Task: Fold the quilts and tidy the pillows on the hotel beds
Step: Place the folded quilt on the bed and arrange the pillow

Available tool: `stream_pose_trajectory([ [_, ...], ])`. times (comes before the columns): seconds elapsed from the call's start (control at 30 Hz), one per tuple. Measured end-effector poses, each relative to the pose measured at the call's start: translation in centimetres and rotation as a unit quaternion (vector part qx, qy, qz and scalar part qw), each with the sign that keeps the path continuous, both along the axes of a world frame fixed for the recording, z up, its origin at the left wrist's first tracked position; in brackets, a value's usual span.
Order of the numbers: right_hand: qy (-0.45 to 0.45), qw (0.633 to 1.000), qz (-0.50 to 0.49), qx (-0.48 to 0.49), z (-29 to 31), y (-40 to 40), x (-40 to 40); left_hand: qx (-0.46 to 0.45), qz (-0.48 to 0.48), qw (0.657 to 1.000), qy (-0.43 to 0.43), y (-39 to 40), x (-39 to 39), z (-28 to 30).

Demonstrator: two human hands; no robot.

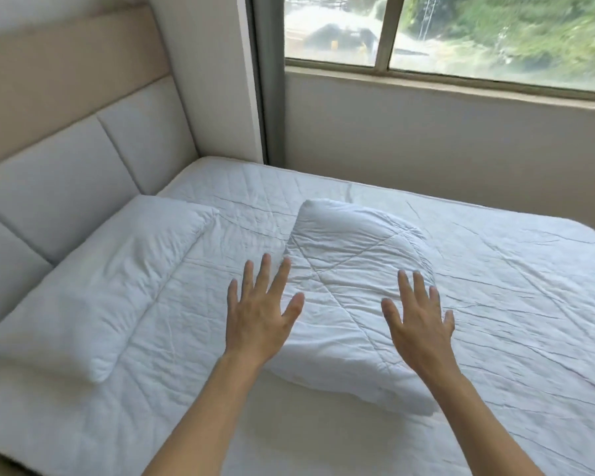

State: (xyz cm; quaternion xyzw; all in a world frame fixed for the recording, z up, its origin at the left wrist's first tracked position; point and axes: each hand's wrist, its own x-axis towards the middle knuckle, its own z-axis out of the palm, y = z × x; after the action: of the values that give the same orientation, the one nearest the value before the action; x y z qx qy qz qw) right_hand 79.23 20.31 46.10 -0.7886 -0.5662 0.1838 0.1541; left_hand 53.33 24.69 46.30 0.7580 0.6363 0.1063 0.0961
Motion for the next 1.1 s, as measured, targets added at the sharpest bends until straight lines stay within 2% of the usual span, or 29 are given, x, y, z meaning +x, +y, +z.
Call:
stream_pose_trajectory([
  [0.1,-0.004,0.999,0.026,0.043,7.2,-3.2,-1.8,0.076,-0.001,0.997,0.008,-5.3,-2.3,6.5],
  [0.2,0.026,0.992,0.047,0.113,10.3,-3.8,-4.2,0.122,0.059,0.991,-0.02,-7.9,-5.3,8.6],
  [0.3,0.041,0.987,0.081,0.13,9.3,-2.8,-7.2,0.108,0.096,0.989,-0.038,-9.7,-8.0,7.0],
  [0.43,0.1,0.987,0.087,0.093,6.2,-1.4,-12.3,0.064,0.149,0.986,-0.036,-11.2,-13.0,5.1],
  [0.63,0.261,0.957,0.108,0.07,3.8,1.8,-22.6,0.026,0.254,0.964,-0.076,-10.7,-23.8,3.8],
  [0.73,0.322,0.94,0.101,0.044,2.7,4.4,-28.8,0.011,0.297,0.946,-0.133,-8.7,-29.8,2.7],
  [0.83,0.396,0.916,0.054,0.01,0.5,7.6,-35.0,-0.004,0.318,0.926,-0.204,-4.6,-36.3,1.2],
  [0.97,0.472,0.878,-0.045,-0.06,-3.9,12.7,-44.1,-0.047,0.322,0.887,-0.327,3.7,-46.3,-2.3],
  [1.1,0.511,0.842,-0.12,-0.129,-8.5,18.8,-52.3,-0.109,0.339,0.852,-0.384,13.1,-55.3,-7.5],
])
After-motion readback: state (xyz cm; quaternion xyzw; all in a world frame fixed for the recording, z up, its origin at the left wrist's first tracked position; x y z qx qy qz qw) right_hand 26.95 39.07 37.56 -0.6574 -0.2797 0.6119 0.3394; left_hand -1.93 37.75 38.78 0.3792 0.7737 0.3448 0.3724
